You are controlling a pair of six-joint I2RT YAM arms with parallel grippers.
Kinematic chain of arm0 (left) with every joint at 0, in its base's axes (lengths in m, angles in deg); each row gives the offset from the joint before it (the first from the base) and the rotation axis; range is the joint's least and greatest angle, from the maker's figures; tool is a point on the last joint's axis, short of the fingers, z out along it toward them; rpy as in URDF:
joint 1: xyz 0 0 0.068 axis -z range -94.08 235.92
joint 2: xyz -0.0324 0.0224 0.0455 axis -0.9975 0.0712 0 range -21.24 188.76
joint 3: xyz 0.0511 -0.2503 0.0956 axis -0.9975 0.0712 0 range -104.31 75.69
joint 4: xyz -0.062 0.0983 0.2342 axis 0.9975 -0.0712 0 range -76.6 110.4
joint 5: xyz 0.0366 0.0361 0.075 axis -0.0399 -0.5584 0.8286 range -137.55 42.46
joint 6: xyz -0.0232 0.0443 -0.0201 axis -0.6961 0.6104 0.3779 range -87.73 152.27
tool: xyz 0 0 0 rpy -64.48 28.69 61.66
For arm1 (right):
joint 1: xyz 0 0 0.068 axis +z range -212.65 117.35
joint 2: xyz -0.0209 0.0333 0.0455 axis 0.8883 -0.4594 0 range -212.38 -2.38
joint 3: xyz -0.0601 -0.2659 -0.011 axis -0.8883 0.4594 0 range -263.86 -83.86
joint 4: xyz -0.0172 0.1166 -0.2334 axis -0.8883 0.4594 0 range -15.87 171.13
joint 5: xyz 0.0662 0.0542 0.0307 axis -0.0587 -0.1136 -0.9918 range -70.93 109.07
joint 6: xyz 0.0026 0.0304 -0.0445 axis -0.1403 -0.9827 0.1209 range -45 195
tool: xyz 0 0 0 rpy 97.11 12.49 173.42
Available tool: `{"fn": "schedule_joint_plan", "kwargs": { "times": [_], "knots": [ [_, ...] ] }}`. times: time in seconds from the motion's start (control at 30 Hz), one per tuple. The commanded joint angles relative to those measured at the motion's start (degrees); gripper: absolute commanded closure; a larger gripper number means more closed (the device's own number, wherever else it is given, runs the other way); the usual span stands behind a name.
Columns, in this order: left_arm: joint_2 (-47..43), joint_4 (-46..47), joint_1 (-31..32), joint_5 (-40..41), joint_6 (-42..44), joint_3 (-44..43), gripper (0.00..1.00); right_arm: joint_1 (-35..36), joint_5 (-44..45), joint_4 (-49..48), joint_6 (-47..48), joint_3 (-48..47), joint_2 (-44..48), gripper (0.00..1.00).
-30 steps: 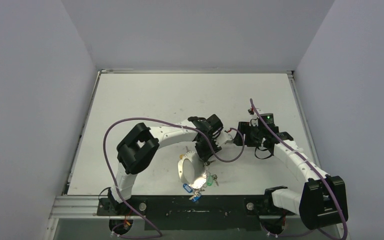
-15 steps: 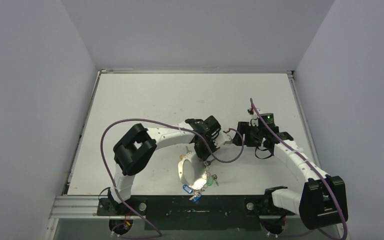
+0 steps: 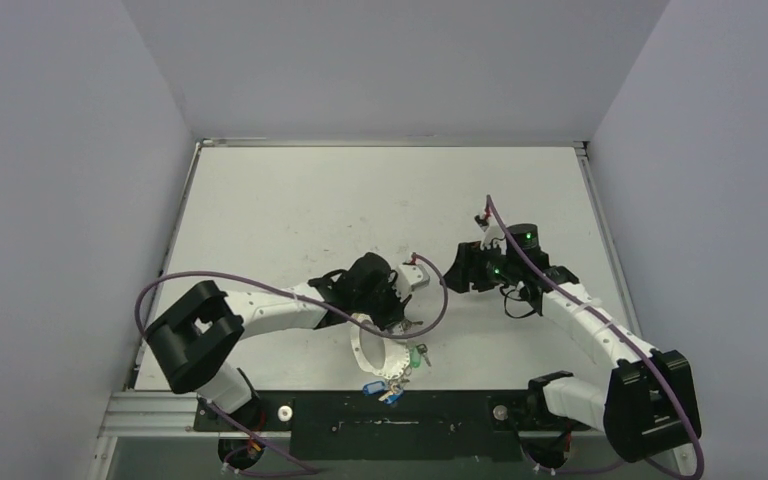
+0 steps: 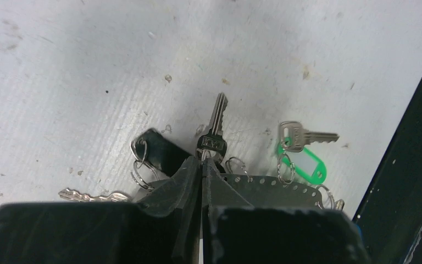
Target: Put the keys on the keyring
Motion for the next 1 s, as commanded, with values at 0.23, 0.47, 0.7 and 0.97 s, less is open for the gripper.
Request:
{"fn": "schedule_joint_plan", "kwargs": {
  "times": [0.23,0.47,0.7,0.97],
  "knots": [
    [-16.52,46.16,-1.02,4.40,-6.07,22.23,1.00,7.20,-10.12,-18.83,0.70,4.16,4.01,0.41],
    [-19.91,55.71,-1.33,5.02,-7.60,27.39,1.00,10.59,-15.78,-25.76,2.30,5.12,3.10,0.49],
    [-21.85,57.06,-1.37,5.23,-7.74,28.96,1.00,16.31,-15.92,-27.98,9.69,6.88,2.65,0.52],
    [-23.34,55.96,-1.42,4.50,-7.58,29.46,1.00,16.65,-16.21,-35.46,15.41,11.11,3.61,0.56]
  ]
}}
